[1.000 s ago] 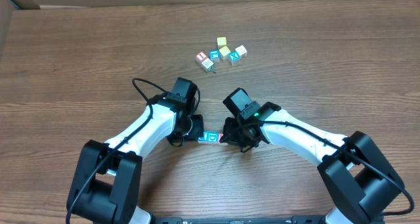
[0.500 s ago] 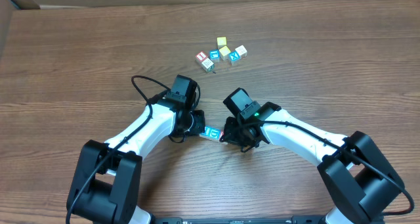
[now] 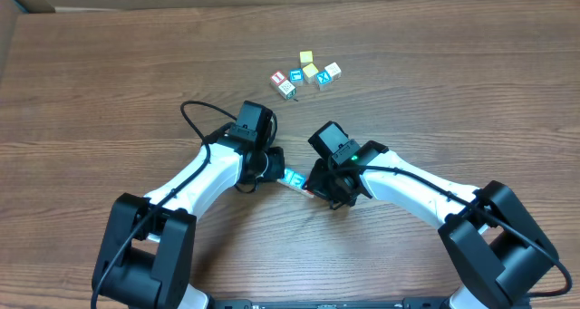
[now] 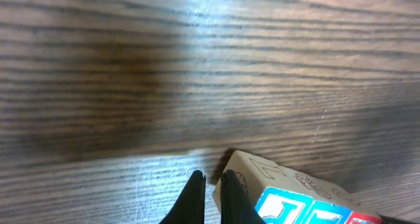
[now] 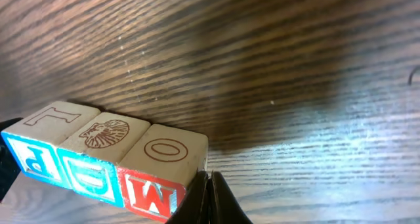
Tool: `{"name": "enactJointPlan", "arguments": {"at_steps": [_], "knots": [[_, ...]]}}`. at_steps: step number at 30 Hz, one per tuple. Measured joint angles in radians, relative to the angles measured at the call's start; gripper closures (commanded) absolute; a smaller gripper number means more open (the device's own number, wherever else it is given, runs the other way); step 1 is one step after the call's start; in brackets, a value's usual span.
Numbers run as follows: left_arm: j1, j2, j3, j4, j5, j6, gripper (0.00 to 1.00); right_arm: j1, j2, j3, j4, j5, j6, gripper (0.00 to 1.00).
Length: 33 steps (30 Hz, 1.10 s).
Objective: Flip 3 blocks
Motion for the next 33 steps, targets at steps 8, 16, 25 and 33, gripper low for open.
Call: {"name": "enactJointPlan", "arguments": {"at_steps": [8,16,25,33], "knots": [[0.000,0.000,0.000,0.049,0.002,0.000,0.96,0.000,0.000,0.000,0.000,-0.023,0.211,0.96],[0.000,0.000,0.000,0.096,0.012,0.000,0.96,0.000,0.000,0.000,0.003,-0.050,0.431,0.96],[0.000,0.005,0.000,0.150,0.011,-0.001,0.96,0.002,0.000,-0.003,0.048,-0.098,0.588,0.96],[0.002,0.074,0.001,0.189,0.011,-0.004,0.96,0.037,0.000,-0.008,0.044,-0.107,0.637,0.96]]}}
